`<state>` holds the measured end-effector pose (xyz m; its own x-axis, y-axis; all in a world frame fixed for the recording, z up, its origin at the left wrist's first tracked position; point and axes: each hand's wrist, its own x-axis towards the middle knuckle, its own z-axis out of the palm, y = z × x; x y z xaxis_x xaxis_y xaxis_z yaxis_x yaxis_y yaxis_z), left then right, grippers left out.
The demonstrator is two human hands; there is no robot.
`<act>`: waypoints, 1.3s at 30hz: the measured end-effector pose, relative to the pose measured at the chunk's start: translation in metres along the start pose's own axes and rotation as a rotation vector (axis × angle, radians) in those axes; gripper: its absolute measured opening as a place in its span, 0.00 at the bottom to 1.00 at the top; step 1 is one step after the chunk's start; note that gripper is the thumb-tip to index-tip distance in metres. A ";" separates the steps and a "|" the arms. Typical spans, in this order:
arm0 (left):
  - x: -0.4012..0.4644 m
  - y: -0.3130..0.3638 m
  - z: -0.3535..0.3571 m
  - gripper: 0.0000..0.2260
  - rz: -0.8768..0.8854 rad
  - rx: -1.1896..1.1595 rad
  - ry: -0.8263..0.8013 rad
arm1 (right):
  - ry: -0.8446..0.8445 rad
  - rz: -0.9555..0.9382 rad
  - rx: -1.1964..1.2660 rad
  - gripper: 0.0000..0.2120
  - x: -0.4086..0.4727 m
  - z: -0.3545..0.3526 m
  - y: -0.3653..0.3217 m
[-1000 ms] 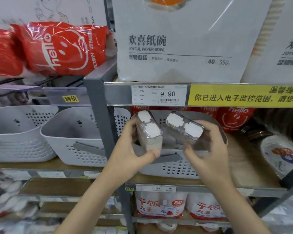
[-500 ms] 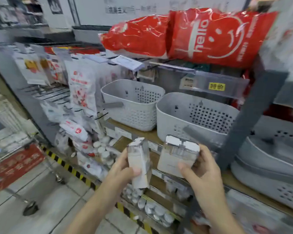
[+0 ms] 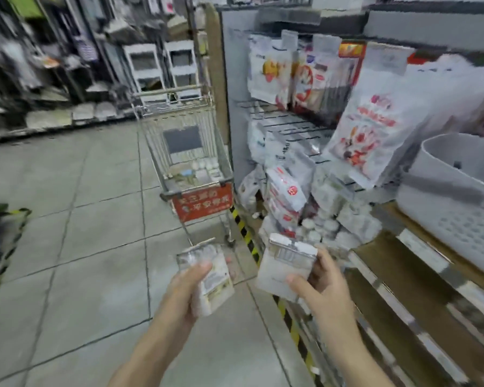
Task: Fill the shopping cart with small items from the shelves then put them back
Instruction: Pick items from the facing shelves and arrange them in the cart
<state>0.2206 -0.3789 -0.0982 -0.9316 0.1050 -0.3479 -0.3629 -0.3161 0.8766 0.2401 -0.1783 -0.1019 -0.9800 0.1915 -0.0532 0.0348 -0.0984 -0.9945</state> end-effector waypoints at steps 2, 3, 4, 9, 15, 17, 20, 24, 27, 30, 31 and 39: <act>0.015 0.007 -0.023 0.41 0.055 0.012 0.089 | -0.059 0.022 -0.009 0.17 0.019 0.020 0.004; 0.024 0.009 -0.033 0.39 0.083 0.012 0.122 | -0.080 0.028 -0.017 0.17 0.030 0.028 0.006; 0.033 0.013 -0.039 0.38 0.102 0.015 0.154 | -0.093 0.029 -0.024 0.17 0.042 0.034 0.009; 0.094 0.029 -0.052 0.37 0.123 0.015 0.258 | -0.147 0.049 -0.041 0.18 0.121 0.058 0.021; 0.190 0.064 -0.045 0.21 0.089 0.101 0.369 | -0.122 0.060 -0.003 0.19 0.237 0.089 0.024; 0.220 0.079 -0.043 0.21 0.102 0.121 0.393 | -0.124 0.066 0.007 0.19 0.274 0.100 0.024; 0.260 0.095 -0.045 0.23 0.117 0.104 0.446 | -0.147 0.075 0.006 0.19 0.324 0.120 0.023; 0.301 0.108 -0.062 0.15 0.095 0.081 0.529 | -0.209 0.118 -0.019 0.19 0.373 0.147 0.032; 0.334 0.118 -0.085 0.12 0.061 0.084 0.611 | -0.248 0.157 -0.048 0.17 0.405 0.171 0.041; 0.371 0.132 -0.111 0.09 0.028 0.055 0.662 | -0.269 0.187 -0.078 0.17 0.441 0.200 0.051; 0.385 0.137 -0.120 0.08 0.018 0.048 0.660 | -0.270 0.193 -0.094 0.17 0.453 0.210 0.056; 0.501 0.186 -0.196 0.17 -0.021 0.174 0.622 | -0.217 0.302 -0.173 0.21 0.549 0.295 0.100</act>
<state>-0.3104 -0.5697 -0.1747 -0.7587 -0.4735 -0.4474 -0.4272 -0.1569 0.8904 -0.3521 -0.3712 -0.2036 -0.9385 -0.0333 -0.3437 0.3418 0.0509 -0.9384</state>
